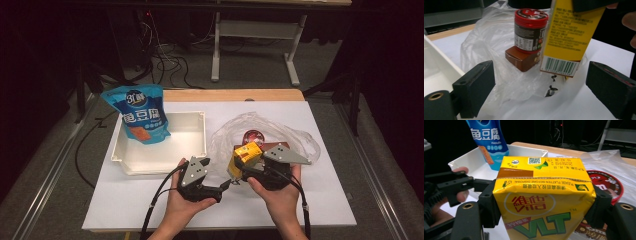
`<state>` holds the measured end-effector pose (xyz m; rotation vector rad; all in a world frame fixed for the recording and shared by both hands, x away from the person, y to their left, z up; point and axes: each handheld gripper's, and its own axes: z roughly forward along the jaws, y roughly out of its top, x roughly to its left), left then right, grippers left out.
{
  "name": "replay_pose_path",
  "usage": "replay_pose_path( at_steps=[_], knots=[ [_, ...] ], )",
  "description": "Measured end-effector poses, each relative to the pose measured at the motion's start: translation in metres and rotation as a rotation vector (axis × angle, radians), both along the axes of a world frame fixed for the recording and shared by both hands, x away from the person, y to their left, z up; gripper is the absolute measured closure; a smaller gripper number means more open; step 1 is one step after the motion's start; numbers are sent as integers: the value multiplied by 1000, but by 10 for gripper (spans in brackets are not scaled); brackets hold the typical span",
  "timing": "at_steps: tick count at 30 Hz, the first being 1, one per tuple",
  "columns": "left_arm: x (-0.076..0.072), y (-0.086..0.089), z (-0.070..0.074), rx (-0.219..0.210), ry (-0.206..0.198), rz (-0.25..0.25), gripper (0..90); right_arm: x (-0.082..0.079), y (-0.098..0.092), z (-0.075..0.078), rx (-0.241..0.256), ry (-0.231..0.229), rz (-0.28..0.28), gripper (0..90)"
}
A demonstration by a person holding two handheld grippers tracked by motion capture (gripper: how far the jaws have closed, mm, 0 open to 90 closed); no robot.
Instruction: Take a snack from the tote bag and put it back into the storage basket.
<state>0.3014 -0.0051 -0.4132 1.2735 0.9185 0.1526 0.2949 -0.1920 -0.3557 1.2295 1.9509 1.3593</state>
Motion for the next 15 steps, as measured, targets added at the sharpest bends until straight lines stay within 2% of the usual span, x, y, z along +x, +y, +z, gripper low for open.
replay_pose_path(
  at_steps=[7,10,13,15],
  knots=[
    [-8,-10,-2,9,-13,-23,131,-5,11,0,2,-1,29,304],
    [-11,-12,-1,-6,-4,-38,153,-7,15,0,2,1,37,304],
    [-13,-13,0,-9,-12,-47,185,-8,18,-1,6,7,50,304],
    [-14,-14,0,-3,-19,-38,207,-9,21,-1,4,11,58,304]
  ],
)
